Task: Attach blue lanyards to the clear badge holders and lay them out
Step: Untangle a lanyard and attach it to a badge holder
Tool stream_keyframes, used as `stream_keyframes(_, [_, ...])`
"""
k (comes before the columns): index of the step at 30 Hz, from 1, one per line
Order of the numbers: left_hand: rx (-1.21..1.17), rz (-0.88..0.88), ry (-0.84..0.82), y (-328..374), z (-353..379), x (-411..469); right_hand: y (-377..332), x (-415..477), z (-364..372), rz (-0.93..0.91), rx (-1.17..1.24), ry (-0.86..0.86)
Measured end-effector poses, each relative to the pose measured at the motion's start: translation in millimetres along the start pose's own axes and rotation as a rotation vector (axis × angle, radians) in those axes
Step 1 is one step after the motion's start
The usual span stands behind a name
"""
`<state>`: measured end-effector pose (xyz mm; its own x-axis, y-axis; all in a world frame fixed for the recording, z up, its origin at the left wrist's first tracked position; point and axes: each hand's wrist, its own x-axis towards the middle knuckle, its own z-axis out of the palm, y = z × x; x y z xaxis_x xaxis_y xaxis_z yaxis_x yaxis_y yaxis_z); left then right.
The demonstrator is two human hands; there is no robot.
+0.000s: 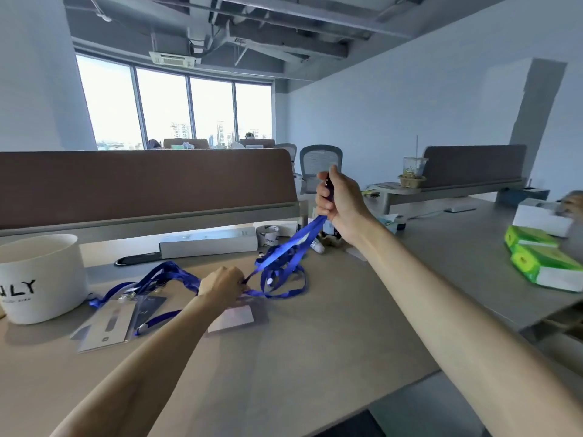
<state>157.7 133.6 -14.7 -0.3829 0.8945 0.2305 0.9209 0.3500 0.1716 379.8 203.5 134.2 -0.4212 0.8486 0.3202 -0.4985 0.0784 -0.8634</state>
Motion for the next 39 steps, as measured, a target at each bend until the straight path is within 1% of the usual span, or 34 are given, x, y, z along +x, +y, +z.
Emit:
stream_keyframes(2, [0.063,-0.042,0.038,-2,3,-3,-2,-1,-7,-0.01,-0.012,-0.01])
stream_keyframes(3, [0.045,-0.05,0.068,-2,5,-2,-3,-2,-10,-0.021,-0.027,-0.016])
stream_keyframes(5, [-0.106,-0.048,0.076,-1,9,2,-6,-3,-16,-0.053,-0.06,-0.025])
stream_keyframes(6, [-0.18,-0.03,0.007,-1,11,3,-8,-4,-18,-0.076,-0.076,-0.026])
stream_keyframes(7, [-0.21,0.014,-0.112,-2,13,4,-11,-4,-19,-0.1,-0.1,-0.028])
stream_keyframes(9, [-0.167,0.088,-0.354,-6,16,0,-15,-4,-21,-0.135,-0.197,-0.047])
stream_keyframes(10, [-0.145,0.1,-0.425,-8,14,-3,-15,-6,-21,-0.132,-0.265,-0.074])
stream_keyframes(12, [-0.153,0.105,-0.464,-14,12,-8,-8,-10,-19,-0.079,-0.416,-0.162])
stream_keyframes(15, [-0.214,0.078,-0.452,-12,9,-11,16,-21,-12,0.022,-0.591,-0.254])
stream_keyframes(17, [-0.241,0.048,-0.458,-8,9,-17,33,-28,-7,0.069,-0.647,-0.284])
stream_keyframes(18, [-0.235,0.047,-0.435,-7,8,-20,42,-31,-4,0.086,-0.661,-0.292])
stream_keyframes(20, [-0.252,0.078,-0.326,-8,4,-25,57,-36,1,0.116,-0.654,-0.292])
stream_keyframes(23, [-0.471,0.09,-0.164,-18,-11,-34,79,-35,11,0.14,-0.632,-0.291])
stream_keyframes(26, [-0.664,0.035,-0.041,-39,-34,-47,101,-32,29,0.142,-0.613,-0.319])
stream_keyframes(29, [-0.645,0.004,0.029,-68,-51,-62,124,-29,55,0.142,-0.615,-0.358])
stream_keyframes(32, [-0.605,-0.038,0.044,-106,-53,-75,149,-30,87,0.152,-0.622,-0.421])
stream_keyframes(35, [-0.589,-0.135,0.045,-141,-50,-87,169,-35,118,0.138,-0.589,-0.462])
stream_keyframes(37, [-0.602,-0.215,-0.016,-156,-47,-94,181,-41,133,0.111,-0.579,-0.481])
stream_keyframes(39, [-0.657,-0.226,-0.092,-166,-46,-101,195,-44,141,0.077,-0.554,-0.499])
